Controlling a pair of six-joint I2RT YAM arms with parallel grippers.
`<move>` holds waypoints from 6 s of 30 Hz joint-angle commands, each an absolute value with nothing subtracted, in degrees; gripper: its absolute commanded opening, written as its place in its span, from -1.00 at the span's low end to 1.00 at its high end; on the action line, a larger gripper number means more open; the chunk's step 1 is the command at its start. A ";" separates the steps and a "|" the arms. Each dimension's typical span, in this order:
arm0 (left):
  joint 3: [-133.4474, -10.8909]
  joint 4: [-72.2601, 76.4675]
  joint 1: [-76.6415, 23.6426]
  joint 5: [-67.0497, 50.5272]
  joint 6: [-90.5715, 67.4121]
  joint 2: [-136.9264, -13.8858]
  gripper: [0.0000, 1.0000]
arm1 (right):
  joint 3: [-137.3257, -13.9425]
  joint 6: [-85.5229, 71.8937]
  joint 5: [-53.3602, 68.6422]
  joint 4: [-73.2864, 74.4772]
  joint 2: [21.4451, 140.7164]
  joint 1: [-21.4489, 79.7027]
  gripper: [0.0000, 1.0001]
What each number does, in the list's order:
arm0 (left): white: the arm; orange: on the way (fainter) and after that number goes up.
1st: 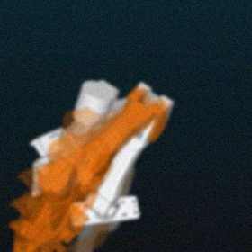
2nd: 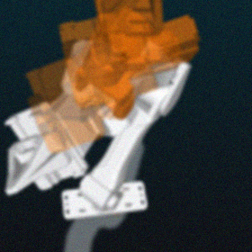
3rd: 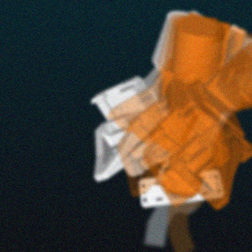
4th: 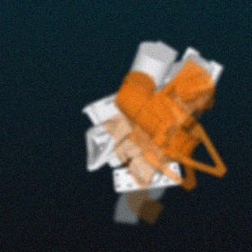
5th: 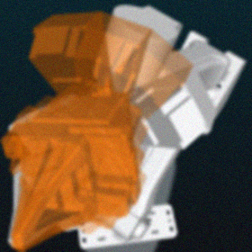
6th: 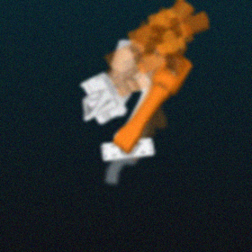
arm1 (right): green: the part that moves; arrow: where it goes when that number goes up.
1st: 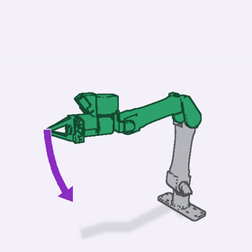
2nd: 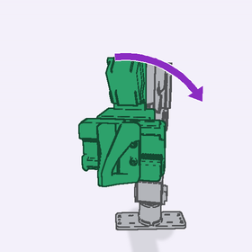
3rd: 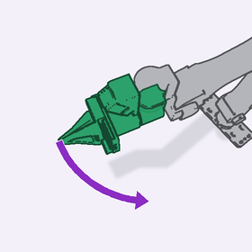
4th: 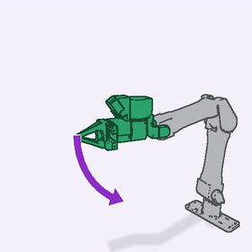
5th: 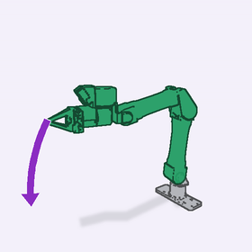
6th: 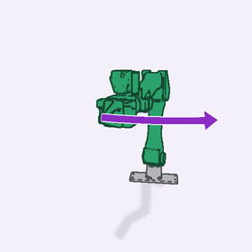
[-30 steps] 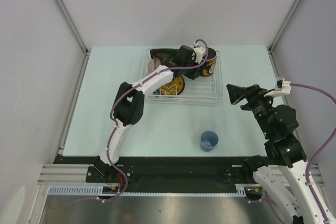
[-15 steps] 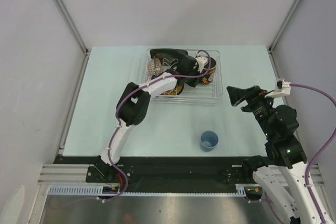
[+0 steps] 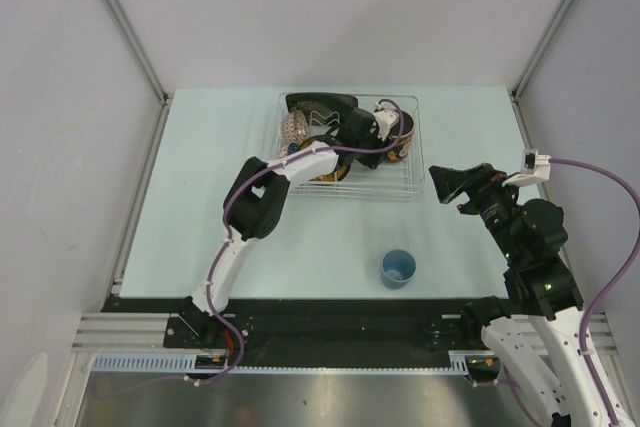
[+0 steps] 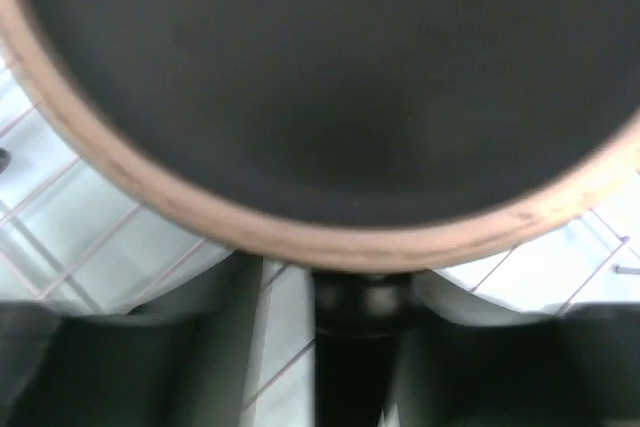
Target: Load the mixed dishes into the dish rack
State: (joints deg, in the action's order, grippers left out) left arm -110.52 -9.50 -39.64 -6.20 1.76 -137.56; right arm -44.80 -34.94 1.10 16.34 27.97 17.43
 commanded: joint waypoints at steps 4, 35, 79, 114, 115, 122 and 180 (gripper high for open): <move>-110.39 -3.86 -39.99 -5.80 3.87 -128.24 0.62 | -44.56 -34.28 2.37 17.31 28.12 16.96 0.91; -73.40 -27.51 -34.45 -9.49 5.80 -78.49 0.91 | -51.68 -33.83 -15.64 49.92 54.14 64.86 0.44; -64.97 13.77 -8.43 -76.89 -49.78 -78.05 0.93 | -56.60 -52.62 33.48 -8.84 50.69 28.83 -1.00; -62.84 46.25 -20.83 -76.64 -74.54 -80.95 0.85 | -51.77 -67.50 32.08 -39.63 66.70 32.95 -1.00; -63.02 45.45 -20.83 -76.29 -73.92 -81.21 0.85 | -51.68 -67.59 31.91 -40.07 67.06 33.22 -1.00; -66.35 29.99 -21.09 -73.22 -60.93 -81.83 0.42 | -51.68 -66.71 31.90 -38.59 68.03 34.28 -1.00; -133.95 -56.60 -43.15 -12.30 25.40 -134.91 -0.99 | -40.96 -37.89 8.19 19.25 33.04 7.91 0.61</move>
State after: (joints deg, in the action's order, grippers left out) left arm -134.98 -59.57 -42.74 -13.47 24.25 -136.09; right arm -41.04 -41.01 13.43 24.12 30.09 7.81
